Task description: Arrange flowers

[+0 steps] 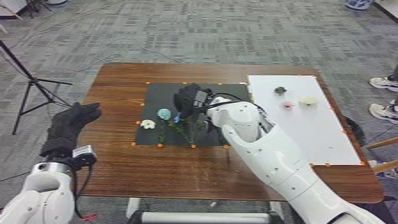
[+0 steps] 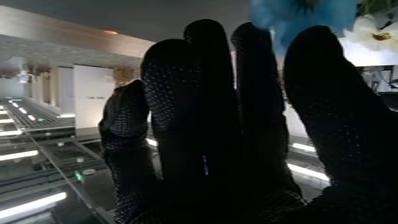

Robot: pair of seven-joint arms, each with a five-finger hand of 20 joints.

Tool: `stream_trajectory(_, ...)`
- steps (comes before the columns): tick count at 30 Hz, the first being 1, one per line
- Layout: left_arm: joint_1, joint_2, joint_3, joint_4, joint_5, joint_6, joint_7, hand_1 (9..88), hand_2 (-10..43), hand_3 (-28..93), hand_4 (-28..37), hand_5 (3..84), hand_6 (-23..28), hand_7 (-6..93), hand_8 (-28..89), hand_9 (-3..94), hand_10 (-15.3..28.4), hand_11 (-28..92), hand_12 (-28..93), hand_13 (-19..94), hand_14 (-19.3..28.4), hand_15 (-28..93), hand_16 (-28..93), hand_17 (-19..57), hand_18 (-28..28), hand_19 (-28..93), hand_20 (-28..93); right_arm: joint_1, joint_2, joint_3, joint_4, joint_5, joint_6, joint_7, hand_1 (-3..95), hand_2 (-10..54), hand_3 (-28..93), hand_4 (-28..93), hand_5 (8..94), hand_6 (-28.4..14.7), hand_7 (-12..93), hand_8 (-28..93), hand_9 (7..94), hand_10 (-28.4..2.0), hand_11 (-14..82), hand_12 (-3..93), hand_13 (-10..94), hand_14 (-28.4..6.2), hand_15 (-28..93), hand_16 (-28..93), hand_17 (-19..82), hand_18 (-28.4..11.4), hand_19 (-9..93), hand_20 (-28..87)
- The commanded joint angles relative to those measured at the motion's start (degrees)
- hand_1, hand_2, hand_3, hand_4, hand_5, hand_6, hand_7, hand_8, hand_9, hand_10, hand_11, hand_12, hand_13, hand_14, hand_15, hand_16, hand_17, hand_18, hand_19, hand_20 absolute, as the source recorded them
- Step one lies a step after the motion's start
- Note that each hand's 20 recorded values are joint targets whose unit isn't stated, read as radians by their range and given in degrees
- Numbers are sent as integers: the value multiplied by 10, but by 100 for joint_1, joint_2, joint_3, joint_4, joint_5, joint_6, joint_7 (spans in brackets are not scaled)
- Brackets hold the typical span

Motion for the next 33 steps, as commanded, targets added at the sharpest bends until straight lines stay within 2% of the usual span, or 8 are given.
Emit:
stream_trajectory(1,-18,11,-6,1,41,-72,-54,242,219,667,-283,572,25,170,-83,565,147,215,111,420,170,206,-26,85,101,54,167,30,51,-26,-55,-9,-126,-18,400,-95,691,-221,679,21,223,-36,743,-112,175,185,665,-107,601,338,312,-221,757,553)
stream_trajectory(10,27,9,-52,-17,45,-96,-47,245,219,666,-283,571,24,170,-83,565,147,215,111,420,170,207,-27,85,101,55,167,340,251,-62,-197,226,-260,96,378,-95,709,-213,668,18,221,-120,732,-115,174,184,653,-112,602,337,307,-224,754,554)
stream_trajectory(22,81,-29,-91,-57,29,0,6,249,219,664,-283,571,25,170,-83,565,147,216,110,421,170,206,-27,85,101,54,167,767,694,185,-740,820,-510,312,366,-95,695,-209,640,9,209,-122,708,-120,166,182,634,-120,599,331,291,-223,738,552)
stream_trajectory(25,59,-29,-94,-41,42,-4,-8,249,219,664,-283,571,24,171,-83,565,148,216,110,420,170,205,-27,85,101,54,167,778,1084,343,-1031,1108,-328,465,363,-95,693,-207,628,11,212,-121,699,-121,163,181,625,-123,583,321,286,-222,725,546)
stream_trajectory(28,70,-34,-111,-44,37,28,-12,250,220,663,-283,571,24,171,-83,566,148,217,111,420,171,207,-27,85,101,54,166,669,1618,516,-1310,1509,51,722,348,-95,680,-213,616,14,219,-123,689,-122,161,181,631,-115,510,295,287,-216,697,522)
stream_trajectory(29,101,-43,-128,-61,39,51,-29,250,220,663,-283,571,24,170,-83,566,148,217,111,420,171,207,-27,85,102,54,167,596,1758,612,-1370,1553,129,767,329,-95,672,-221,602,14,214,-122,680,-123,158,181,641,-111,459,280,289,-214,681,512)
stream_trajectory(30,187,-42,-170,-97,-4,32,22,251,220,662,-283,571,24,170,-83,566,148,217,111,421,170,207,-27,85,102,54,167,470,1992,680,-1558,1640,223,907,316,-95,671,-229,595,12,212,-120,674,-124,157,181,644,-110,437,279,289,-213,677,508)
stream_trajectory(33,273,-54,-224,-136,-2,40,54,251,222,661,-283,572,24,171,-84,566,147,217,111,422,170,207,-27,85,102,54,167,183,2350,985,-1659,1801,447,1067,280,-95,652,-242,542,-5,192,-107,635,-131,147,182,645,-116,413,284,288,-219,674,508)
